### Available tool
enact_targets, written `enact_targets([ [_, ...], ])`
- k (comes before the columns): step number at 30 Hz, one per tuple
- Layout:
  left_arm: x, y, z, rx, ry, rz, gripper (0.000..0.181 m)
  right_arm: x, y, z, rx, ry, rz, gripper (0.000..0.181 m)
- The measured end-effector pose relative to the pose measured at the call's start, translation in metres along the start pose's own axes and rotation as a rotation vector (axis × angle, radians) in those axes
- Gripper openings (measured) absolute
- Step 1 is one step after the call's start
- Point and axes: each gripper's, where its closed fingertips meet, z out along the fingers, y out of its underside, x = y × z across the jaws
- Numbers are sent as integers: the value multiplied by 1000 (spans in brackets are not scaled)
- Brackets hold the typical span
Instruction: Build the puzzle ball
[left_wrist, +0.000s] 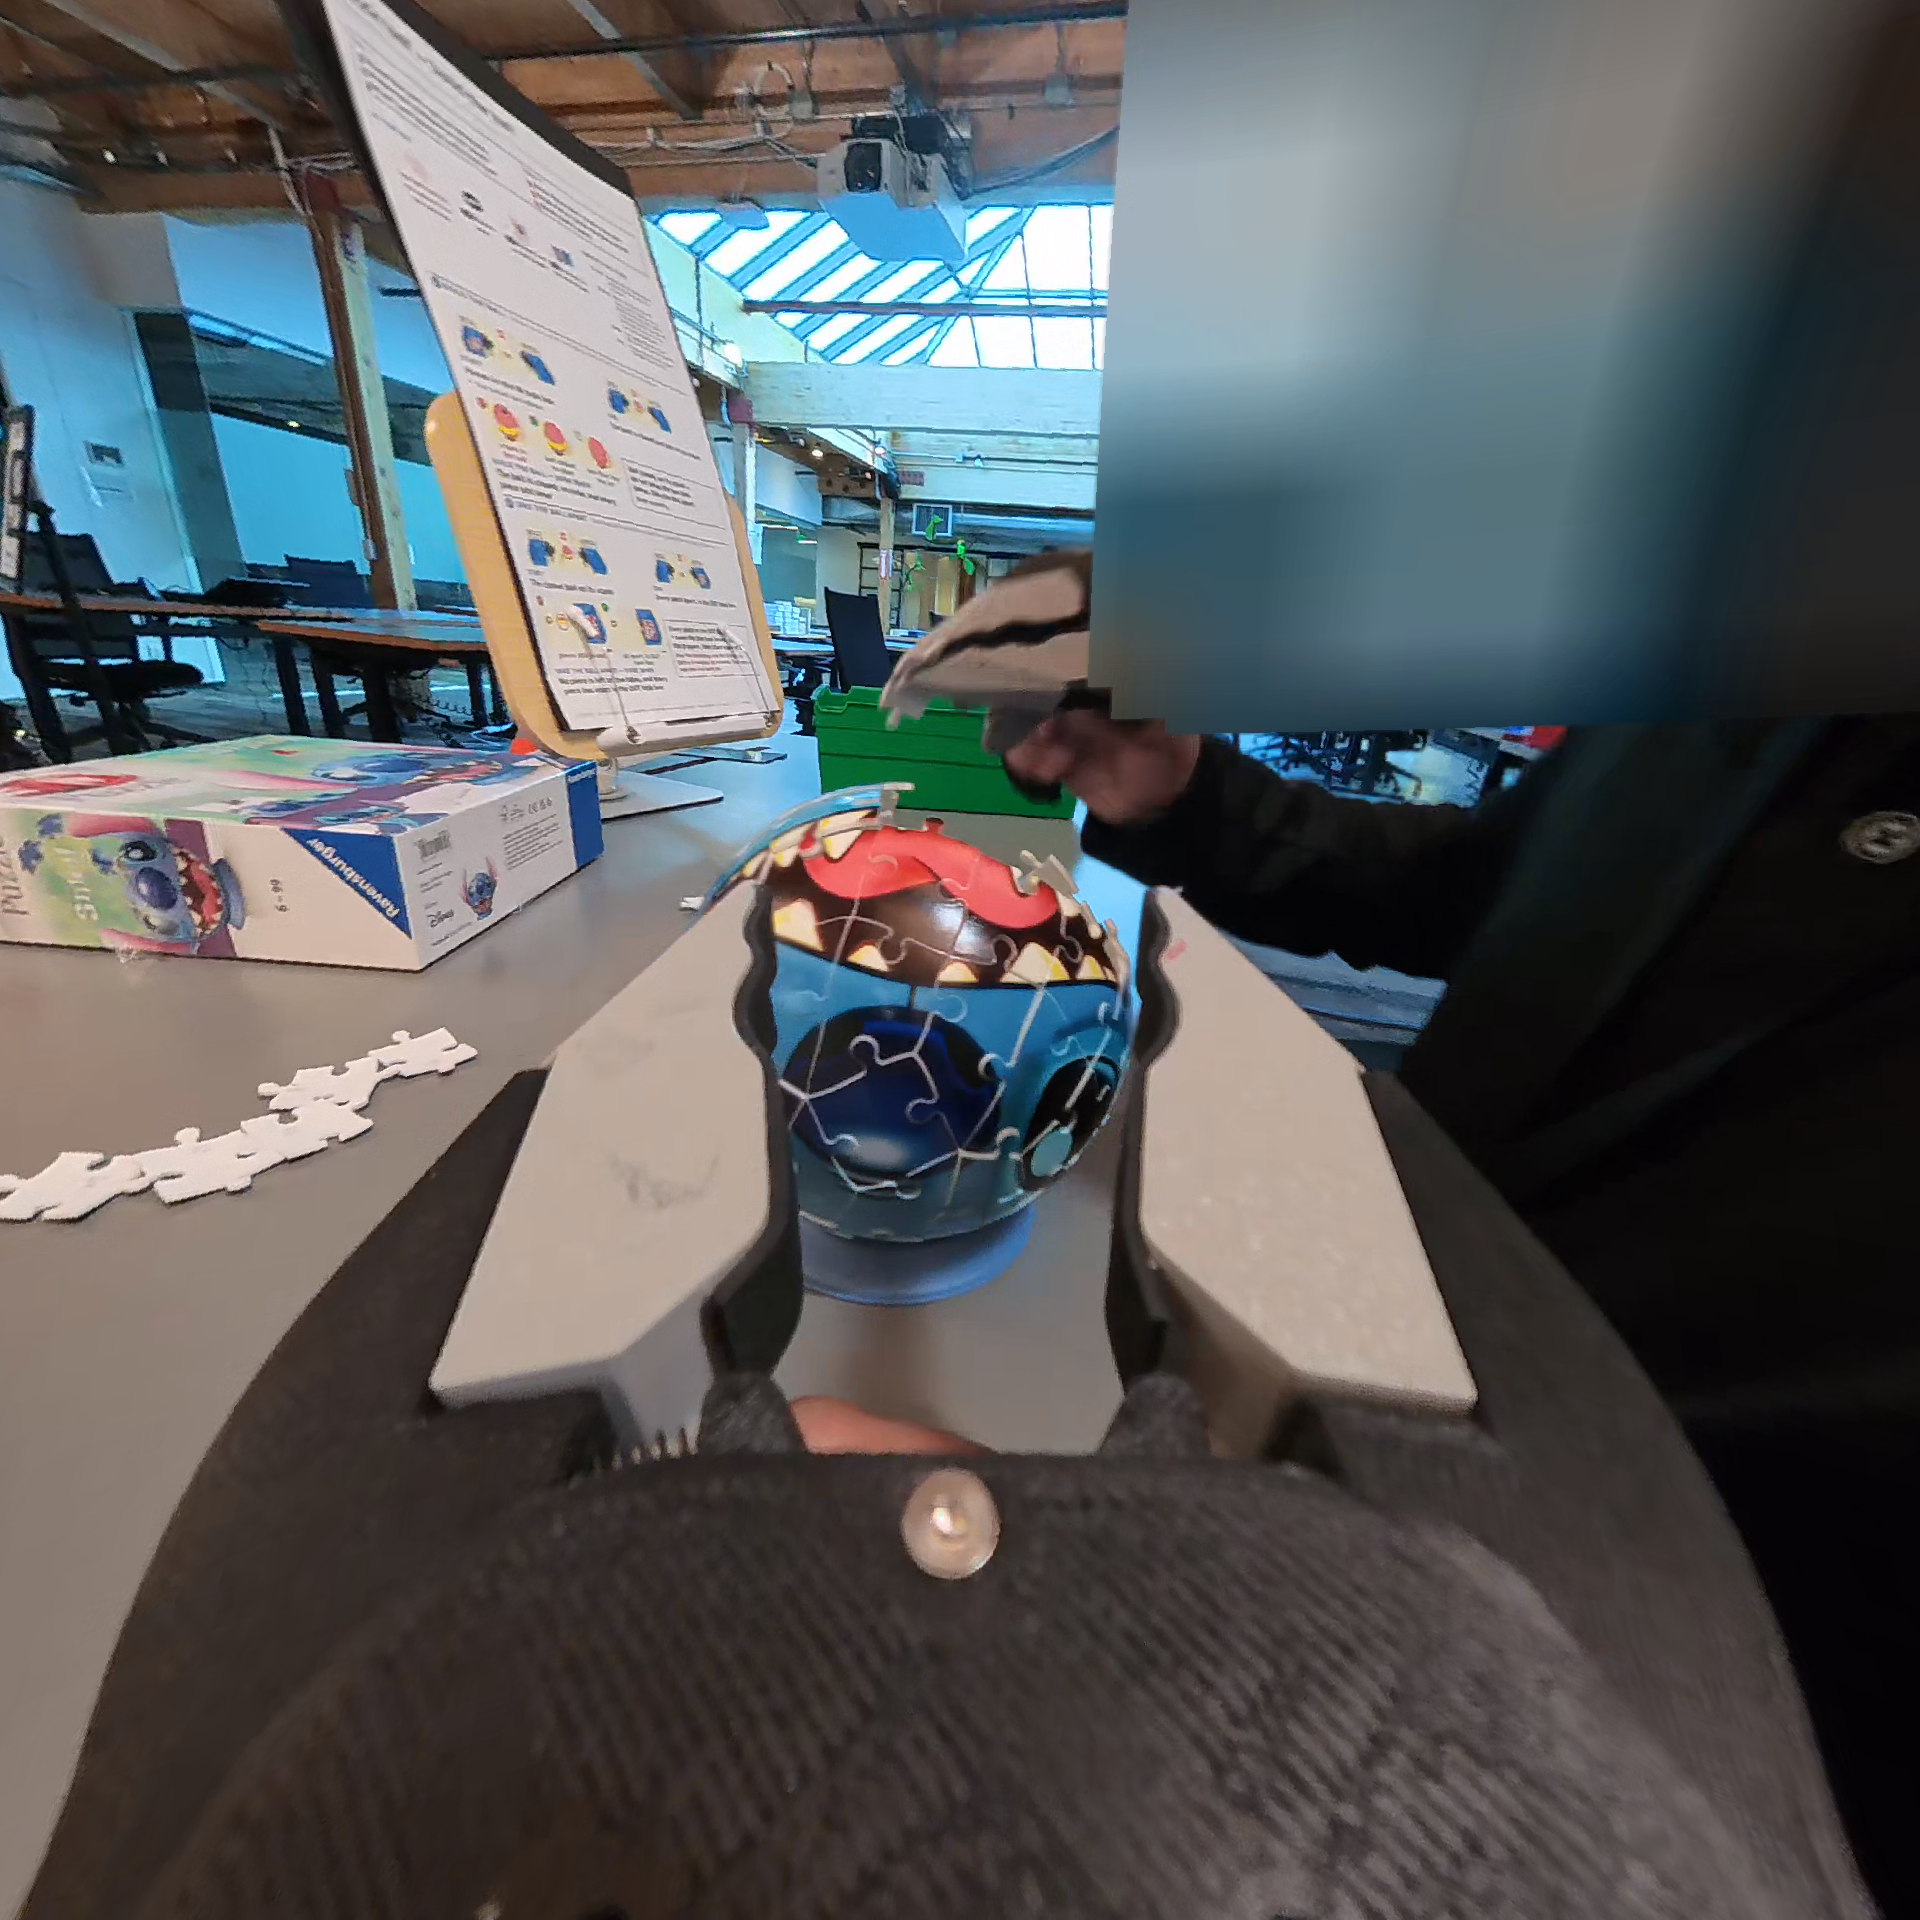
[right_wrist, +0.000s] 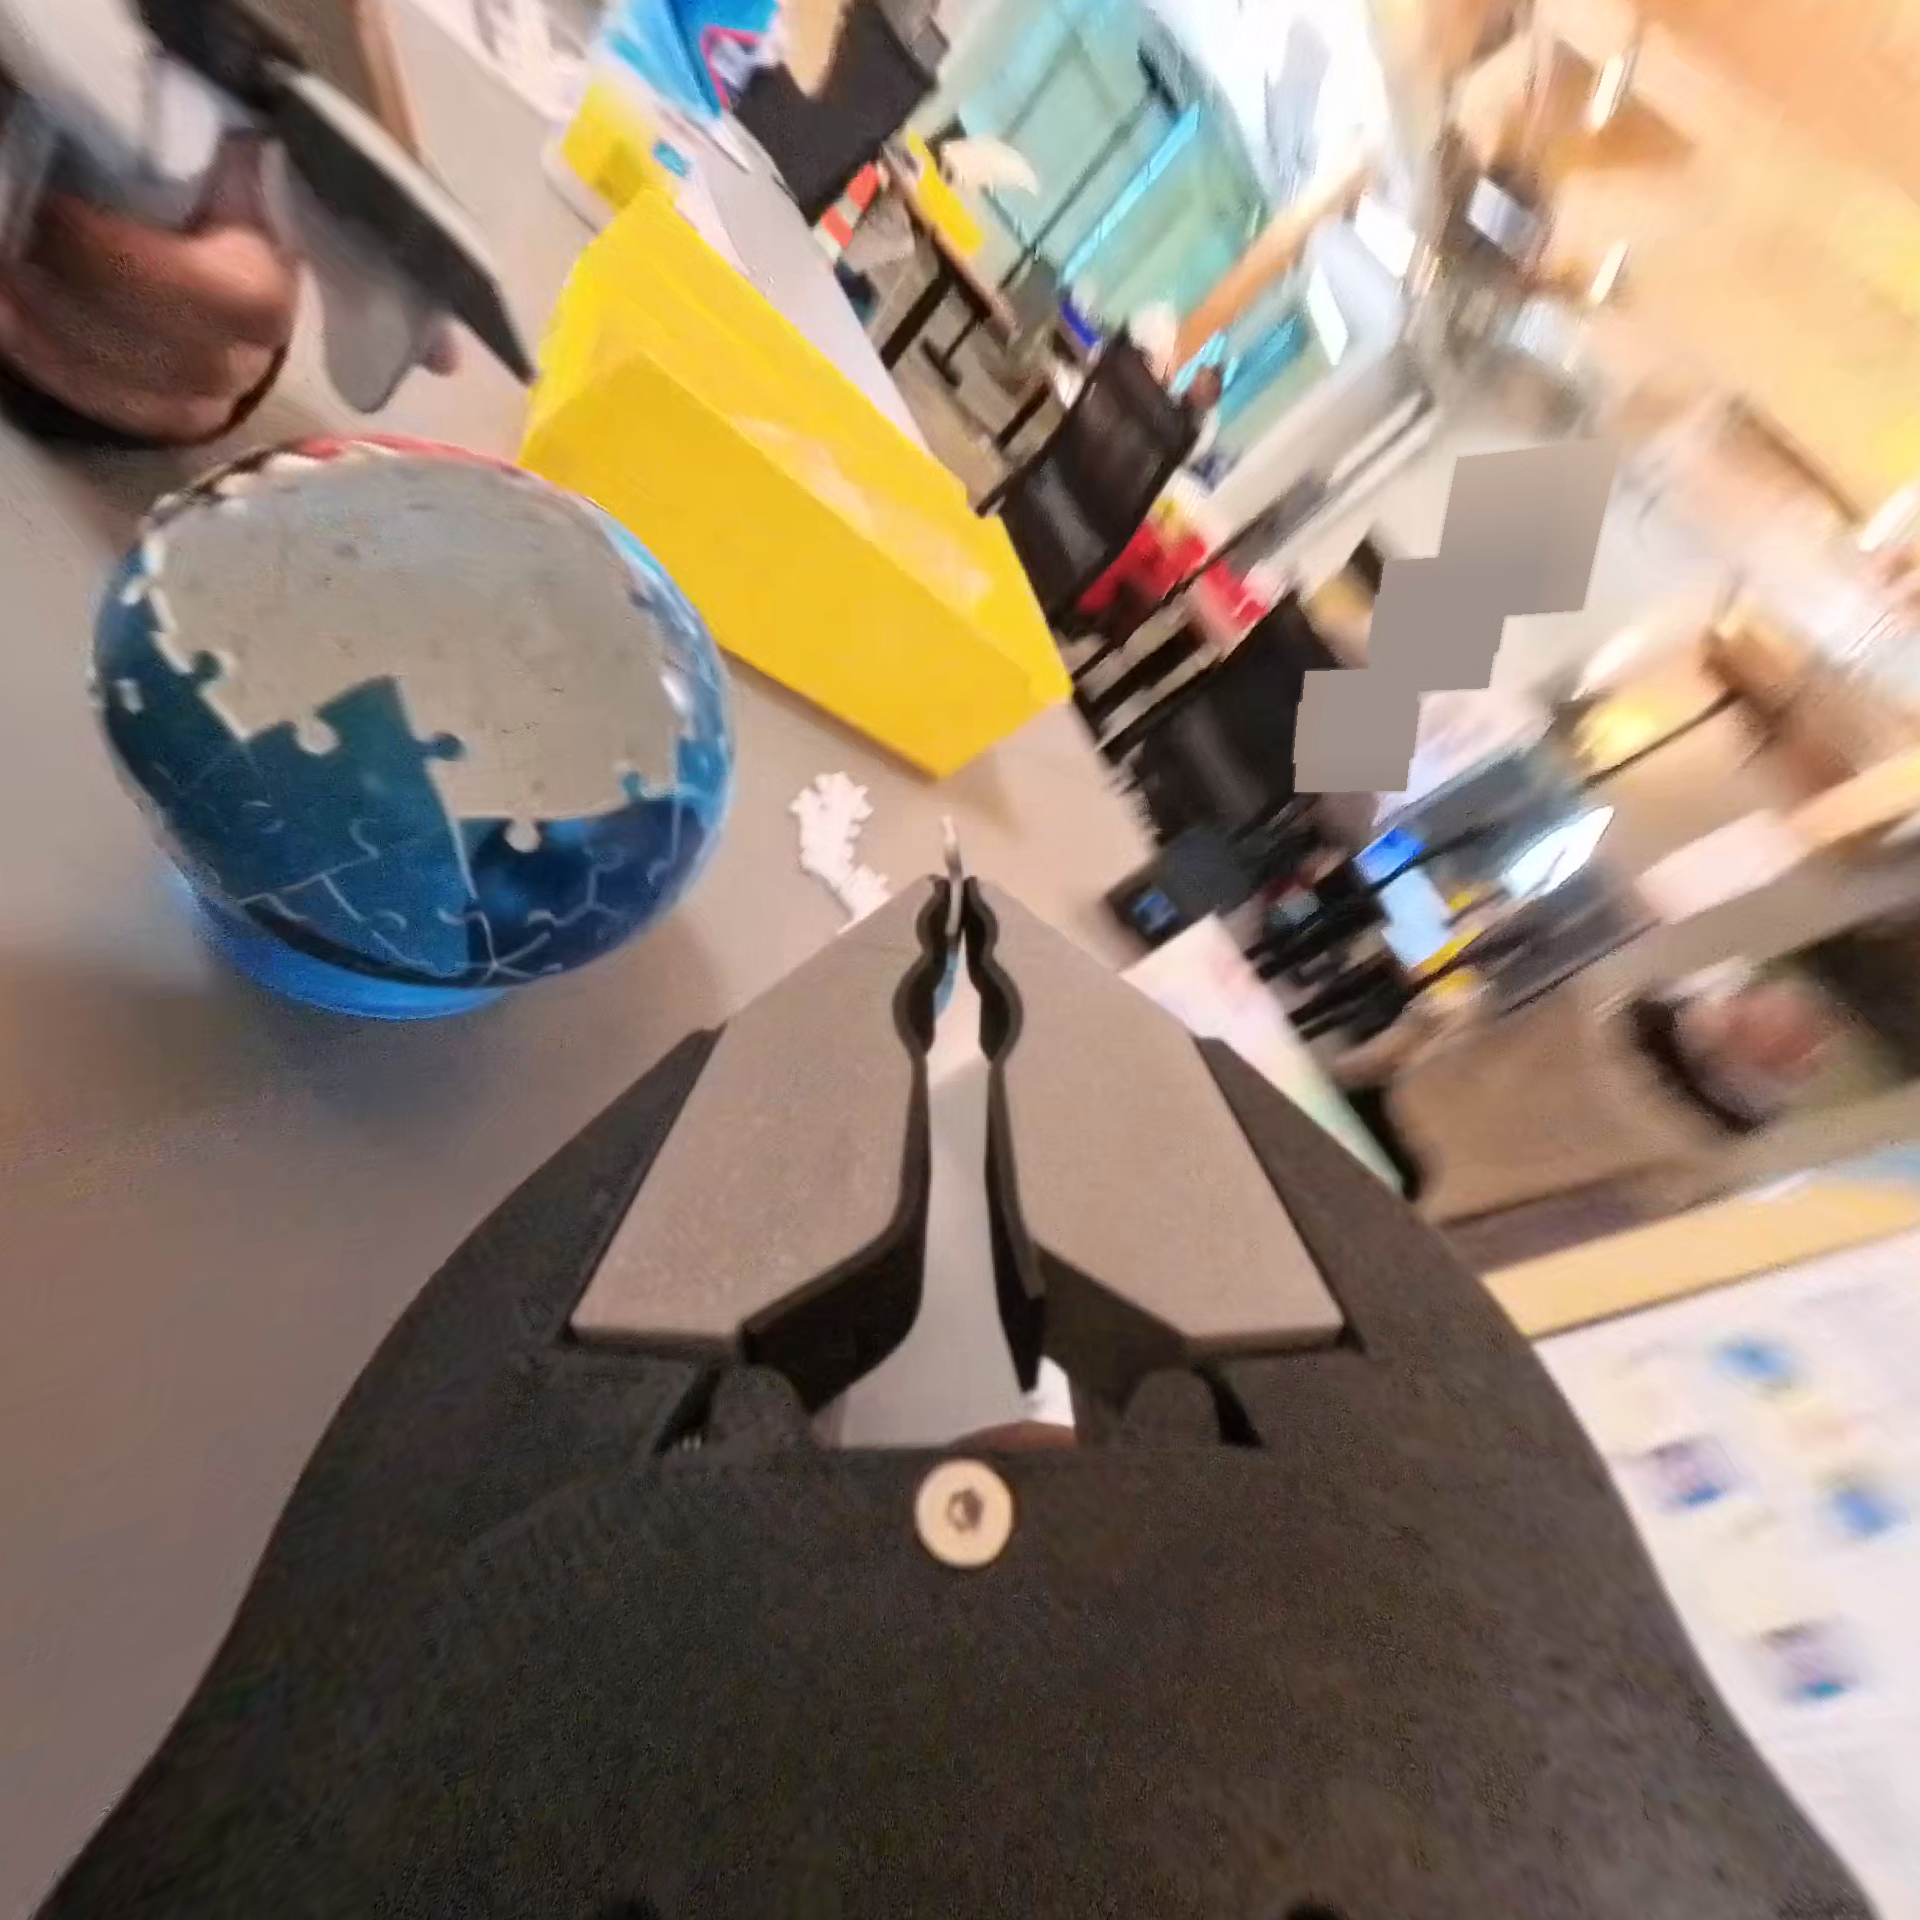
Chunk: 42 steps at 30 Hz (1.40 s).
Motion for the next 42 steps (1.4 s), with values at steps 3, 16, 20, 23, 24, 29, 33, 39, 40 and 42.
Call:
enact_targets([
  [3,-3,-1,-1,8,-27,6,68,7,41,3,-47,-120,390,0],
  [16,-20,-10,-10,78,-173,14,62,2,92,13,97,-548,1422,0],
  [20,-22,-7,-8,57,-165,-7,63,-20,119,19,-116,-510,1305,0],
  [23,-22,-7,-8,58,-161,-16,63,-31,126,23,-217,-521,1248,0],
  [24,-22,-7,-8,58,-160,-18,63,-33,130,24,-249,-519,1227,0],
  [29,-21,-7,-8,59,-149,-18,63,-47,140,30,-361,-534,1142,0],
  [33,-21,-8,-8,59,-134,-33,63,-56,148,33,-424,-535,1087,10],
  [39,-19,-6,-7,50,-112,-44,65,-50,147,36,-413,-500,1010,19],
  [40,-19,-7,-7,51,-112,-38,65,-48,145,36,-397,-498,1004,21],
  [42,-17,-7,-7,54,-112,-25,64,-44,142,36,-353,-480,989,25],
])
